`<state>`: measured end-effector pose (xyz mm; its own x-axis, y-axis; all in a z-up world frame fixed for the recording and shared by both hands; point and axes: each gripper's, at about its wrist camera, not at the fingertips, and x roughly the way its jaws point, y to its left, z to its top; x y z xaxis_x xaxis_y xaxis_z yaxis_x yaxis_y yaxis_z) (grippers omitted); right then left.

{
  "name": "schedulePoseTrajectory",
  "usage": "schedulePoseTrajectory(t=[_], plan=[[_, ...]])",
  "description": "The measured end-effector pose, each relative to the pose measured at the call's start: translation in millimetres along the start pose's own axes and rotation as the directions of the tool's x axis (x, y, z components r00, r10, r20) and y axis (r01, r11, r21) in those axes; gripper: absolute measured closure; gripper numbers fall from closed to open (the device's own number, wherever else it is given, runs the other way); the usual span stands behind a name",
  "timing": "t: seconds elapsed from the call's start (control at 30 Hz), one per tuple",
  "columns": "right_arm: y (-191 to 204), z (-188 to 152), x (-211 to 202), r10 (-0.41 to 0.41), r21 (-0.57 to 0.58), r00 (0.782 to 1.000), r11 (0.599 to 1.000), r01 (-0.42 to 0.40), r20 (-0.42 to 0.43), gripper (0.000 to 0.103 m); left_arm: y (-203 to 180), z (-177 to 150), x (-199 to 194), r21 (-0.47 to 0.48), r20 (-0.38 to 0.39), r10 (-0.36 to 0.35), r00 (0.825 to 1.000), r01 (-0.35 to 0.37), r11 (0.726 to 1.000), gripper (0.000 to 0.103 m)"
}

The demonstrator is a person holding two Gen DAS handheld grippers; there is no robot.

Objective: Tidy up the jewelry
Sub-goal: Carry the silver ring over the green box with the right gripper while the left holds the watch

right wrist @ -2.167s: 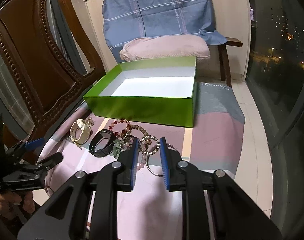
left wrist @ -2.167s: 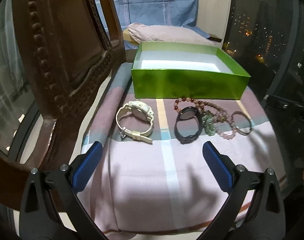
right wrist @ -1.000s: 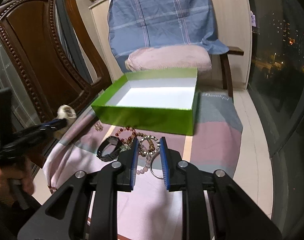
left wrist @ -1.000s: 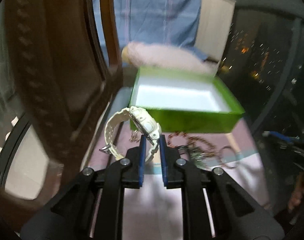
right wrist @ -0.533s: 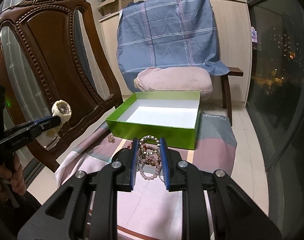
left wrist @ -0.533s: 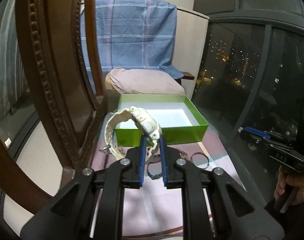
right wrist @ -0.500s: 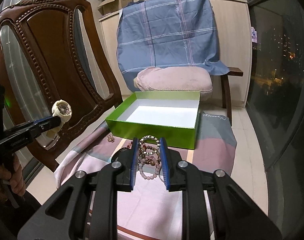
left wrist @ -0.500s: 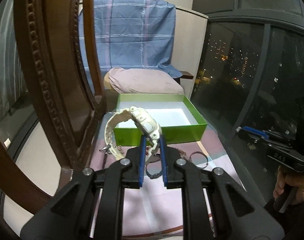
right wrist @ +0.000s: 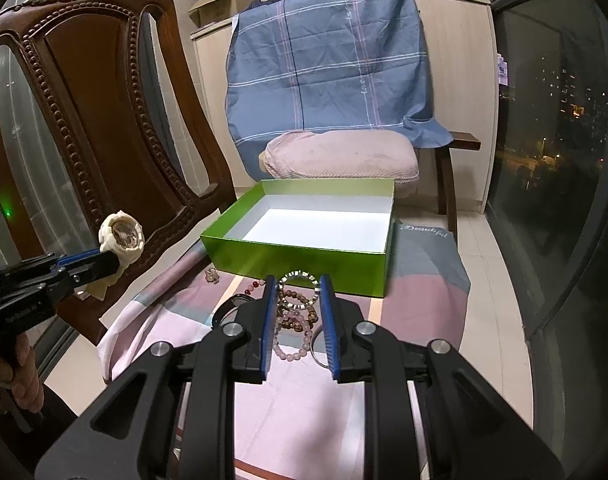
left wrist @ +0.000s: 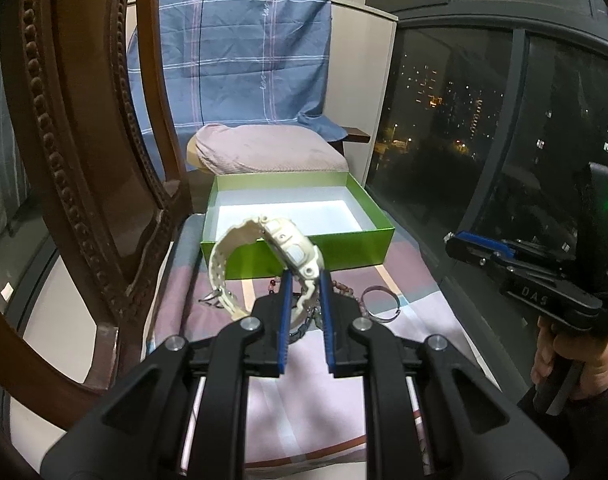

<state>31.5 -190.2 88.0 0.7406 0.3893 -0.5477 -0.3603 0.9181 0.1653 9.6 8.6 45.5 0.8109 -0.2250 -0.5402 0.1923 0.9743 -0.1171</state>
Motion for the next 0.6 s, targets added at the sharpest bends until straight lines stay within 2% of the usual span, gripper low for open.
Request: schedulePoseTrajectory(t=[0.6], plan=[[-1.1,-1.1,1.8,-0.007,0.0,1.0,1.0,0.007,-0.006,0.082,1.2,-1.8,6.3,-0.018,-0.019,0.011,1.0,-0.011,1.0,0.089]])
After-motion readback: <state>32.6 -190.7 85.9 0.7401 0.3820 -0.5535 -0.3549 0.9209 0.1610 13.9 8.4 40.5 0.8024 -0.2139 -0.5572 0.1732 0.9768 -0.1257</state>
